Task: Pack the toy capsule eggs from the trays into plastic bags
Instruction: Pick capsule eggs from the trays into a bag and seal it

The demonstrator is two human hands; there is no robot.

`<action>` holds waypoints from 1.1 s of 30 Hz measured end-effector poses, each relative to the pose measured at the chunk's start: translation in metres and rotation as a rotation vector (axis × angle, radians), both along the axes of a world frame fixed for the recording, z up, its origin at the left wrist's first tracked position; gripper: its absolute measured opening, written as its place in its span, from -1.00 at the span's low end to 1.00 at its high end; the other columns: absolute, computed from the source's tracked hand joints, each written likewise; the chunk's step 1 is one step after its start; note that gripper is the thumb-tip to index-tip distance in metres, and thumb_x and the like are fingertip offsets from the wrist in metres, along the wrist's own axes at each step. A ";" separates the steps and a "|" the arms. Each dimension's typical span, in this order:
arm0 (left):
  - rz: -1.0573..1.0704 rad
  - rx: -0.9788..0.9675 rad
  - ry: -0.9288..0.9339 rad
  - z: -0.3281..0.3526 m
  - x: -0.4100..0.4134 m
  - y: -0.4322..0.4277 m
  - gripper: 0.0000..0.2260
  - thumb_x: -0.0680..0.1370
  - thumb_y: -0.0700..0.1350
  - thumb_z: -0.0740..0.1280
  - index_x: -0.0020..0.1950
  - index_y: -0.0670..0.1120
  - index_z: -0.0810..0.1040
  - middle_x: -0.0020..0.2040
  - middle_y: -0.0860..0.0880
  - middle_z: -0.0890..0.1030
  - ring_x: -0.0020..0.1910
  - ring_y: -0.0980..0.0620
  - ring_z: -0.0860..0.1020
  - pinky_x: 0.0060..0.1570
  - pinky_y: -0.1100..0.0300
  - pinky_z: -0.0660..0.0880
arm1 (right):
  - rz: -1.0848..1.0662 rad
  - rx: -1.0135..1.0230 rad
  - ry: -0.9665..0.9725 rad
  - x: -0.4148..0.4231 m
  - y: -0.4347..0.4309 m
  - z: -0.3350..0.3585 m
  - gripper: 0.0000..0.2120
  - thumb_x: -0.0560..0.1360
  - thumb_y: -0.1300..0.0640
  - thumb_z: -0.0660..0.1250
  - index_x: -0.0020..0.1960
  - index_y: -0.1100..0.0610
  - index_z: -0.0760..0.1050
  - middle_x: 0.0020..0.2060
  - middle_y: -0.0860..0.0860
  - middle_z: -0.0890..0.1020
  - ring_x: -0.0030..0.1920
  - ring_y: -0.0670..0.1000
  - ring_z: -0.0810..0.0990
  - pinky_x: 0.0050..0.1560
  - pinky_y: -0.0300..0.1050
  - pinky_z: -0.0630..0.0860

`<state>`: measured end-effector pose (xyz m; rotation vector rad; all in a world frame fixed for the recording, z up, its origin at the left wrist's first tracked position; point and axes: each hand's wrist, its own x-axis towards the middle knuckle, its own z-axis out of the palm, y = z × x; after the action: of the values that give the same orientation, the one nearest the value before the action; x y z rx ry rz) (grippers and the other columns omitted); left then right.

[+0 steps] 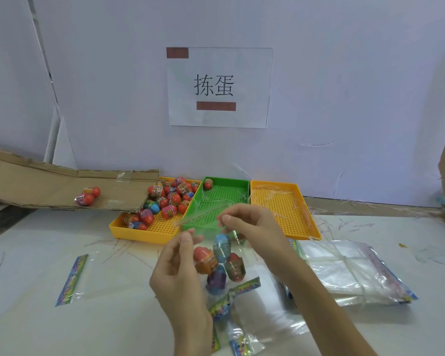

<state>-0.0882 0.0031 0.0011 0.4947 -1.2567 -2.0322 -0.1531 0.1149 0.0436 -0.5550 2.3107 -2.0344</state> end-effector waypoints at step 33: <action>-0.051 -0.189 0.008 -0.004 -0.001 0.005 -0.78 0.59 -0.09 0.41 -0.09 0.25 0.71 -0.14 0.10 0.73 -0.14 0.00 0.73 -0.14 -0.16 0.69 | -0.024 0.216 0.663 0.004 -0.014 -0.014 -0.89 0.48 0.26 0.46 -0.07 0.07 0.70 -0.15 -0.13 0.67 -0.13 -0.08 0.62 -0.09 -0.41 0.42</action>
<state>-0.0887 0.0082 -0.0028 0.3687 -1.4528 -1.9306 -0.1490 0.1006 0.0300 -1.3573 2.8262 -1.7507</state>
